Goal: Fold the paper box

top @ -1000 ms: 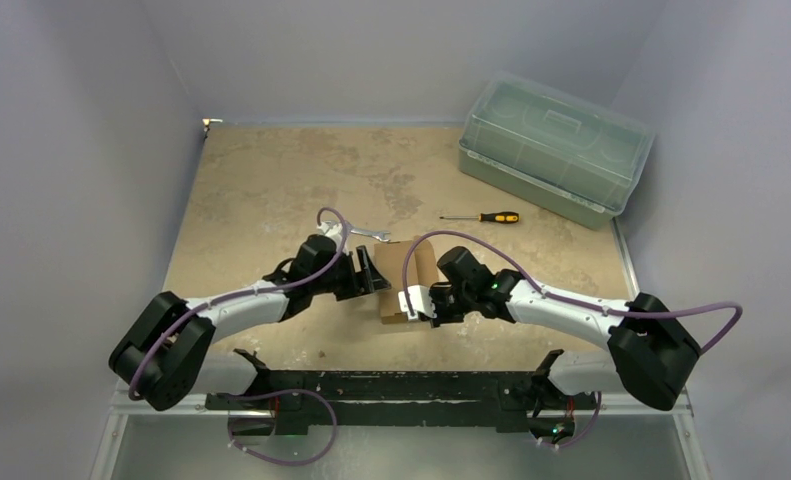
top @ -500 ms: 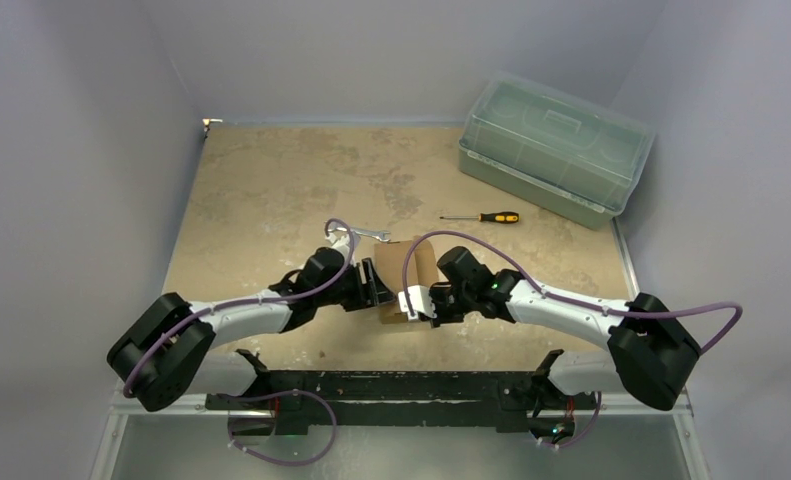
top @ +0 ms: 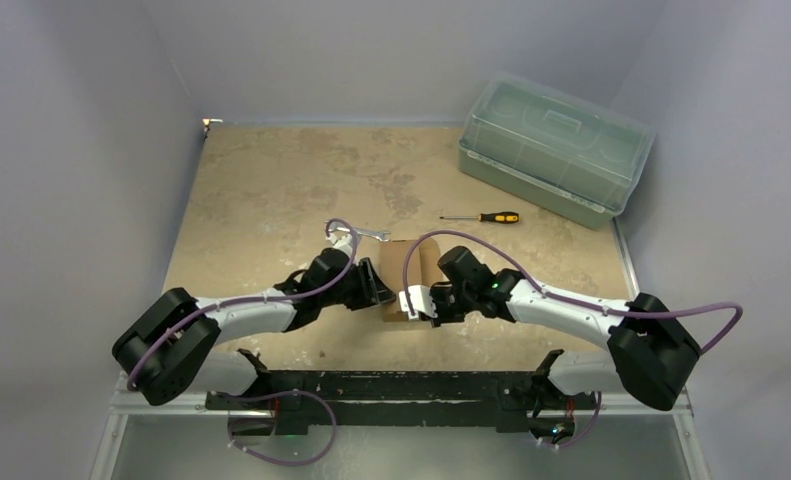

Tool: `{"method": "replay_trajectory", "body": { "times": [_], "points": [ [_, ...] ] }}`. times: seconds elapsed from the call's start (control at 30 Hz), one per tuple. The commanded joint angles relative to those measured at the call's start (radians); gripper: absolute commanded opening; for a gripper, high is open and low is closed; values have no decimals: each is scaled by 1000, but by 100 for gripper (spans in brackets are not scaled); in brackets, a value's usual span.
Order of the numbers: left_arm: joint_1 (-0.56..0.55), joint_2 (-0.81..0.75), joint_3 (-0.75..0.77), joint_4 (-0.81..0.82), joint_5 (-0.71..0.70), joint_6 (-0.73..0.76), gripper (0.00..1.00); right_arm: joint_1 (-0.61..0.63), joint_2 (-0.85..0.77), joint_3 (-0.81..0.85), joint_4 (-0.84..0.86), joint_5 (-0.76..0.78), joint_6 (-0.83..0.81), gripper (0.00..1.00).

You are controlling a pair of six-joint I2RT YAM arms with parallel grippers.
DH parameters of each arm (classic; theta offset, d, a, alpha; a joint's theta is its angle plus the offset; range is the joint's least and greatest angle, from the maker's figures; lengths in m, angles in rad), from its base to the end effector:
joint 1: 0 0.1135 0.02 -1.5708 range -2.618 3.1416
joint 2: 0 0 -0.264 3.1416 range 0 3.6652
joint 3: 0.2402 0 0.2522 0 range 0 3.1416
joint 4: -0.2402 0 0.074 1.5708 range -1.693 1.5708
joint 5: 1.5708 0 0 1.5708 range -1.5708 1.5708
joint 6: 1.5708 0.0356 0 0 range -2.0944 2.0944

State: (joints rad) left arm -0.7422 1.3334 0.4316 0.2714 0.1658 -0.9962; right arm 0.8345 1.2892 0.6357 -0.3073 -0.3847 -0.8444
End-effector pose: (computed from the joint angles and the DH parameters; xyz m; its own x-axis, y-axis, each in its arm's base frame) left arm 0.1766 -0.1700 0.1508 -0.8782 -0.3180 -0.3574 0.0511 0.6805 -0.7309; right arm 0.1505 0.1860 0.1781 0.2558 -0.7496 -0.6104 -0.9635 -0.1464 -0.2240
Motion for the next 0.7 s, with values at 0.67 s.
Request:
{"method": "replay_trajectory", "body": {
  "times": [0.67],
  "points": [
    [-9, 22, -4, 34, -54, -37, 36, -56, 15, 56, 6, -30, 66, 0]
  ]
}}
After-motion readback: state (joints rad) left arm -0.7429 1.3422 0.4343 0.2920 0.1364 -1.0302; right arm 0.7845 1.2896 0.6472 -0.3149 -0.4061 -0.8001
